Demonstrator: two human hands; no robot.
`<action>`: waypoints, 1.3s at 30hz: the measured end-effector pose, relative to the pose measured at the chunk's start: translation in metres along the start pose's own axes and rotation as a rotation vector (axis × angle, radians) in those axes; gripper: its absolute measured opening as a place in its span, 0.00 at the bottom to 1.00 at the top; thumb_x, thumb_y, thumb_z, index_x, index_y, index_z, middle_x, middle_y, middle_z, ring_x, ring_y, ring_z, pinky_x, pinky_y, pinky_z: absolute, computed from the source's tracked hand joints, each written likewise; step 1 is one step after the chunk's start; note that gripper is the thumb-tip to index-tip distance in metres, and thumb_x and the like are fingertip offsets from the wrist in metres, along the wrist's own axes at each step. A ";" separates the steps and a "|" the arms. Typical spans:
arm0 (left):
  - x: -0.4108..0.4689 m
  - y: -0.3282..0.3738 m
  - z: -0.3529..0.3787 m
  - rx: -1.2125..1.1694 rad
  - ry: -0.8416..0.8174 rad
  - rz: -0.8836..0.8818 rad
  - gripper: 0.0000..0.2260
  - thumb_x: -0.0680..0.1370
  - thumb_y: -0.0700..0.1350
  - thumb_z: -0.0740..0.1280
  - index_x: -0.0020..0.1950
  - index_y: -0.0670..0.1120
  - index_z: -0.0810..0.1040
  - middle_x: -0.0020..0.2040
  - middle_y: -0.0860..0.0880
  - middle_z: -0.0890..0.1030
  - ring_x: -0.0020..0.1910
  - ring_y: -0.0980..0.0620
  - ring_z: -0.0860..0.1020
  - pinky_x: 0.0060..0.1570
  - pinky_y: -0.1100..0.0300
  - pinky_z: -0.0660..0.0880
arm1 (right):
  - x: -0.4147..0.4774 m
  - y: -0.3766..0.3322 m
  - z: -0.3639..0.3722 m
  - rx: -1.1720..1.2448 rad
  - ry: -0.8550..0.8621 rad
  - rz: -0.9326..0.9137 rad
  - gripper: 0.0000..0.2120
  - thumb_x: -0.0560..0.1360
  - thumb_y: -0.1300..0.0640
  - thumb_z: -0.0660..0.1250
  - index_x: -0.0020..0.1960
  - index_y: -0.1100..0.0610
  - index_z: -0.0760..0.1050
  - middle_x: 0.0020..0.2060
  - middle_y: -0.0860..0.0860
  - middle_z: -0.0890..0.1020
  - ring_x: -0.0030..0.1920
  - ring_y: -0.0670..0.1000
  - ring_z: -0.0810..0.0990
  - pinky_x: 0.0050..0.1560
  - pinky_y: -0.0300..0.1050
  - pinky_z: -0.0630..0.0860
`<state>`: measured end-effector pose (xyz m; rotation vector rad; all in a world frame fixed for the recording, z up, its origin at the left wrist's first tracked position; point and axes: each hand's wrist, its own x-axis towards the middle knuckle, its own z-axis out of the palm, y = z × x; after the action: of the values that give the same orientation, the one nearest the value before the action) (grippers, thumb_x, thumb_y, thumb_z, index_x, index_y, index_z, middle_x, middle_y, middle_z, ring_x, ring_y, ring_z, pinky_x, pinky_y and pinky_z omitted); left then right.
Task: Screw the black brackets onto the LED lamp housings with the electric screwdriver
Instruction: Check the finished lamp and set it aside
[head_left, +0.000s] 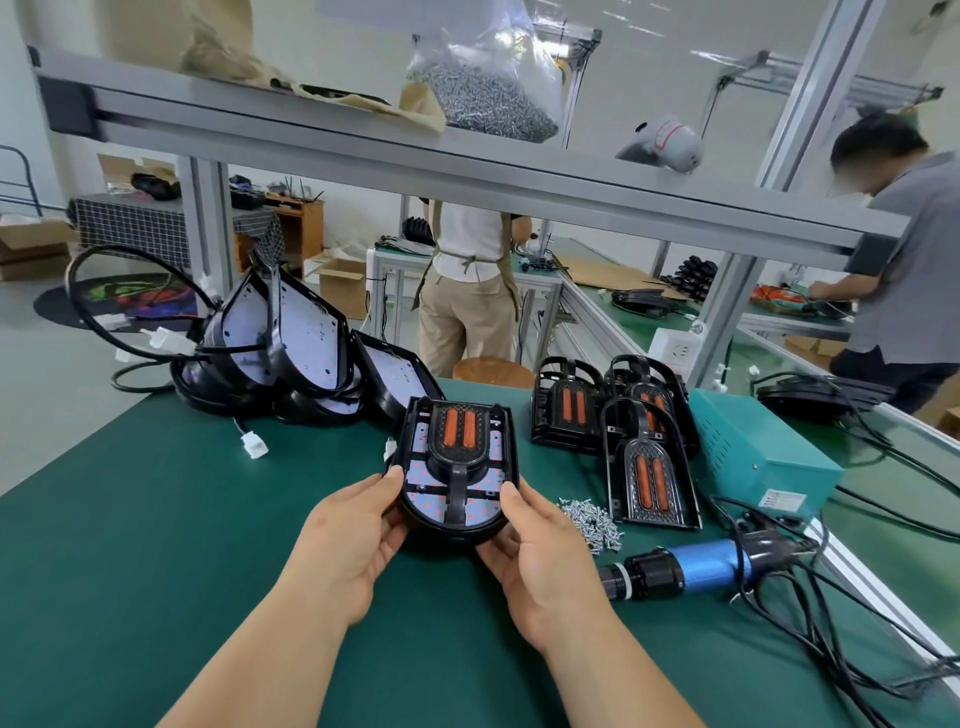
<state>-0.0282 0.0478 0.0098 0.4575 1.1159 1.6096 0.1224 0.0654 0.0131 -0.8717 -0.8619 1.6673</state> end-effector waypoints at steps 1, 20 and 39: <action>0.000 -0.001 0.000 -0.002 0.005 0.013 0.06 0.80 0.41 0.68 0.44 0.45 0.83 0.39 0.51 0.87 0.34 0.58 0.83 0.43 0.60 0.76 | 0.000 0.001 0.000 -0.005 -0.001 0.001 0.09 0.81 0.58 0.63 0.54 0.55 0.83 0.50 0.51 0.87 0.42 0.45 0.84 0.41 0.39 0.80; -0.008 -0.014 0.011 0.232 0.134 0.219 0.12 0.81 0.50 0.64 0.41 0.51 0.82 0.41 0.54 0.85 0.44 0.53 0.79 0.56 0.51 0.77 | -0.003 0.006 0.000 -0.031 -0.093 -0.072 0.14 0.78 0.65 0.64 0.61 0.56 0.80 0.53 0.56 0.86 0.46 0.51 0.85 0.44 0.41 0.81; 0.002 -0.021 0.013 0.379 0.240 0.345 0.22 0.83 0.53 0.58 0.76 0.47 0.68 0.75 0.51 0.70 0.74 0.52 0.66 0.71 0.58 0.61 | -0.010 0.007 0.011 -0.186 -0.027 -0.103 0.15 0.80 0.62 0.65 0.65 0.50 0.76 0.37 0.46 0.85 0.31 0.40 0.78 0.45 0.38 0.79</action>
<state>-0.0078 0.0547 -0.0023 0.7516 1.6053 1.7859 0.1115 0.0526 0.0136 -0.9165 -1.0750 1.5305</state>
